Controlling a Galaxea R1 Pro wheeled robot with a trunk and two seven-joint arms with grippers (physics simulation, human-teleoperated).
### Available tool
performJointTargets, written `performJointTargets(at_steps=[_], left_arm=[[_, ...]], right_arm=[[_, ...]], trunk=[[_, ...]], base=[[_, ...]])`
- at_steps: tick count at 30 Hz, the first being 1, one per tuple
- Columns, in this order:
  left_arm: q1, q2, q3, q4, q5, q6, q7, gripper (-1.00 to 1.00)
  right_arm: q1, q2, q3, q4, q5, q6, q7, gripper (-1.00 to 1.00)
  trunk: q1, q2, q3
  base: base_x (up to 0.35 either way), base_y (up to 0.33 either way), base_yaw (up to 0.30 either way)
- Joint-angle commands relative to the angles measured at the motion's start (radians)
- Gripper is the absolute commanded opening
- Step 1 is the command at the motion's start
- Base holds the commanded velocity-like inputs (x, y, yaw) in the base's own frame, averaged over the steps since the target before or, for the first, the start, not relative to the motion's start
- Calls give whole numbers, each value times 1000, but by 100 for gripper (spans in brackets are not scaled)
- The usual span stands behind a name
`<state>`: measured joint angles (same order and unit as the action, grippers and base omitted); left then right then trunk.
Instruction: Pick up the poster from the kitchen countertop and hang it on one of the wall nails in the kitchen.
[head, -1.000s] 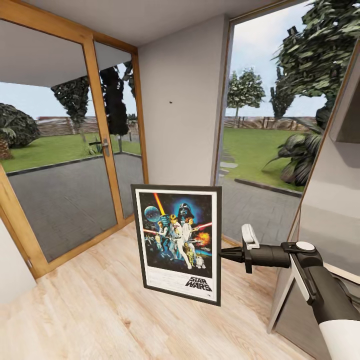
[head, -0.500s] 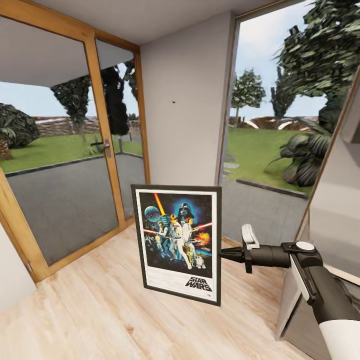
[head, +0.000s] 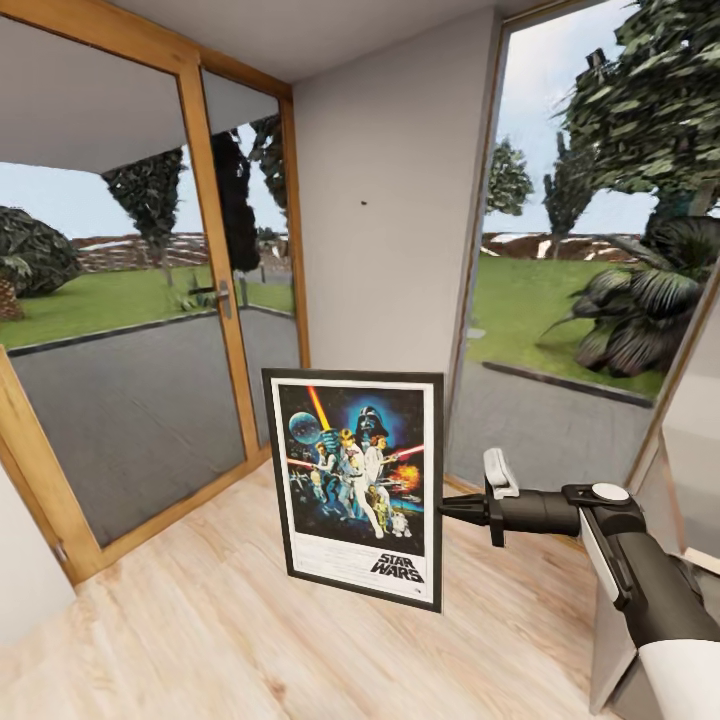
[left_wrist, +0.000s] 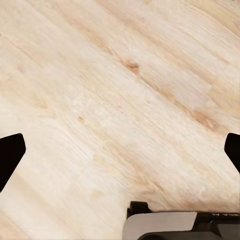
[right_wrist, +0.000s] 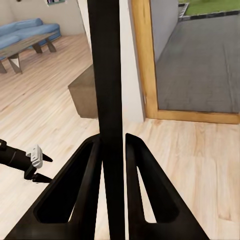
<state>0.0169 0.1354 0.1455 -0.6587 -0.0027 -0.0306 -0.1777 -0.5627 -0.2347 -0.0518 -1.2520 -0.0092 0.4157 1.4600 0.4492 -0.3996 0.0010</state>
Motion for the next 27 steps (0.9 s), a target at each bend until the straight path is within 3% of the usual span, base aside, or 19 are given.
performJointTargets(at_steps=[1,17,27], left_arm=[[0,0,3,0,0,-2,-6,100],[0,0,3,1,0,0,-6,100],[0,0,5,1,0,0,-6,100]], right_arm=[[0,0,0,0,-2,14,6,-100],[0,0,0,0,-2,14,6,-100],[0,0,0,0,-2,14,6,-100]], trunk=[[1,0,0],[1,0,0],[1,0,0]], base=[[242,255,0],[242,255,-3],[242,261,-96]])
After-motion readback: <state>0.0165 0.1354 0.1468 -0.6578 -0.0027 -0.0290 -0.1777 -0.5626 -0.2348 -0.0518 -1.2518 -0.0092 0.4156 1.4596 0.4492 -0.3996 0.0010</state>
